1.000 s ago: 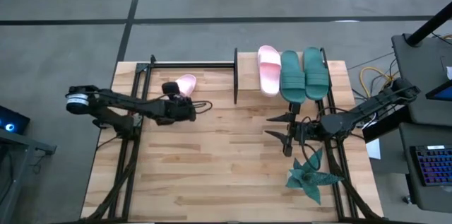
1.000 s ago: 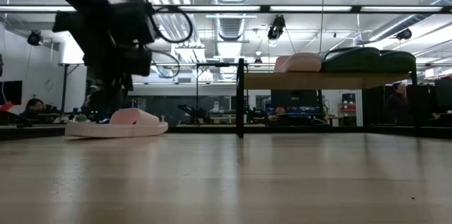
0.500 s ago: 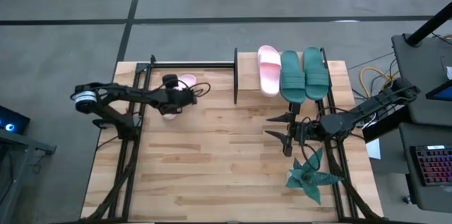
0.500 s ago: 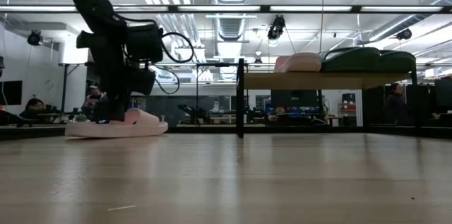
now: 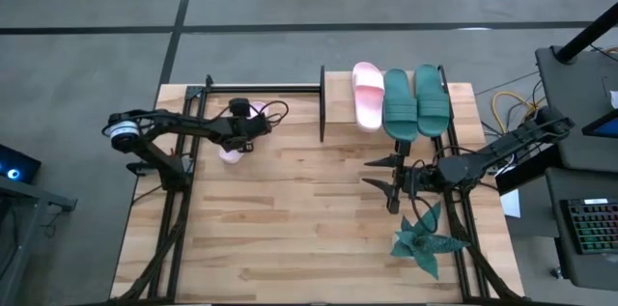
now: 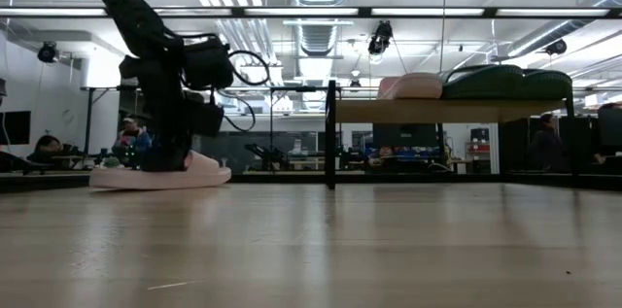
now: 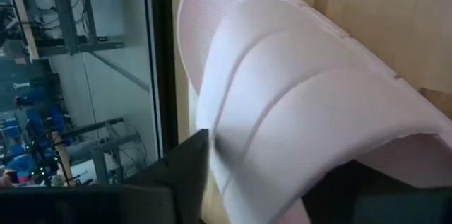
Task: Pick and place slides into the shelf
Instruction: Put the pink slide on the shelf
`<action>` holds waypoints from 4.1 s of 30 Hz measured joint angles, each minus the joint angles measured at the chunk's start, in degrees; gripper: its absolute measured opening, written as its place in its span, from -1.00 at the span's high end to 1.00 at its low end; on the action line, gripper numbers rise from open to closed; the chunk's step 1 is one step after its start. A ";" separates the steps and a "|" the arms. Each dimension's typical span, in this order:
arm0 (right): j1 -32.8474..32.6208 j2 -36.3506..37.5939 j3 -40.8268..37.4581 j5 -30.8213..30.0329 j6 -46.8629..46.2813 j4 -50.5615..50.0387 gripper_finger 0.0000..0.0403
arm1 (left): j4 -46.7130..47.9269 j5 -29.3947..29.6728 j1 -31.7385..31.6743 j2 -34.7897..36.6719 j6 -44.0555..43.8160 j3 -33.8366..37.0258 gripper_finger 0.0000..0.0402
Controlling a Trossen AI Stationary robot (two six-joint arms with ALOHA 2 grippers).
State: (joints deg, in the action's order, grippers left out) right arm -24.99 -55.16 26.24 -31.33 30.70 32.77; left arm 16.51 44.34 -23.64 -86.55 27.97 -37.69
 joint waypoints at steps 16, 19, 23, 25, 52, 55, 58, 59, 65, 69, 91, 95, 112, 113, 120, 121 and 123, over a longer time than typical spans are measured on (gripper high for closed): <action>-0.02 0.65 0.00 -0.26 0.87 -1.64 0.23 | 8.74 3.37 0.49 4.83 -2.49 -10.49 0.99; -0.02 0.90 0.00 -0.26 0.87 -2.38 0.25 | 10.52 4.88 0.96 6.75 -4.15 -15.07 0.99; -0.02 1.82 0.00 -0.30 -0.23 -3.05 0.27 | 10.40 5.51 2.59 9.07 -11.48 -22.39 0.99; -0.02 2.75 0.00 -0.31 -0.93 -4.53 0.28 | 10.39 5.59 4.04 9.23 -16.49 -26.49 0.99; -0.02 18.50 -0.77 -0.18 -9.77 -24.65 0.30 | 15.09 16.09 12.83 -37.69 -12.46 -90.38 1.00; -0.02 19.39 -0.98 -0.20 -9.77 -25.22 0.30 | 15.37 16.83 12.66 -40.38 -12.57 -92.66 1.00; -0.02 20.00 -1.22 -0.17 -9.76 -25.56 0.30 | 15.79 19.11 12.53 -41.69 -12.57 -93.11 1.00; -0.02 20.19 -1.32 -0.17 -9.75 -25.65 0.30 | 16.54 19.23 12.44 -41.78 -12.59 -93.01 1.00; -0.02 20.59 -1.42 0.02 -9.75 -26.19 0.30 | 20.26 19.51 11.61 -41.78 -12.79 -92.89 1.00; -0.02 20.63 -1.42 0.02 -9.75 -26.18 0.30 | 20.60 18.63 10.79 -41.78 -12.20 -92.89 1.00; -0.02 20.59 -1.42 0.00 -9.64 -26.58 0.30 | 20.61 8.46 6.44 -46.11 -9.60 -92.80 1.00; -0.02 20.59 -1.42 0.02 -9.64 -26.60 0.30 | 20.77 6.60 6.34 -46.11 -9.48 -92.80 0.97; -0.02 20.59 -1.51 0.01 -9.66 -26.62 0.30 | 23.15 3.84 6.94 -45.30 -8.02 -92.86 -0.07; -0.02 20.59 -1.53 0.02 -9.66 -26.62 0.30 | 23.98 3.65 7.15 -45.06 -8.17 -92.88 -0.11; -0.02 20.59 -1.62 0.00 -9.66 -26.67 0.30 | 29.36 -2.66 8.50 -43.75 -12.52 -94.92 -0.19; 0.00 20.59 -1.62 0.00 -9.66 -26.64 0.30 | 29.57 -3.11 8.73 -43.61 -12.55 -94.92 -0.19; -0.02 20.57 -1.62 0.00 -9.66 -26.67 0.30 | 29.63 -3.27 9.20 -43.39 -12.52 -94.92 -0.19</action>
State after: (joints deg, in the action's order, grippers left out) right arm -25.02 -34.59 24.62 -31.33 21.04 6.11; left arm 46.14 41.07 -14.44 -129.95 15.44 -132.62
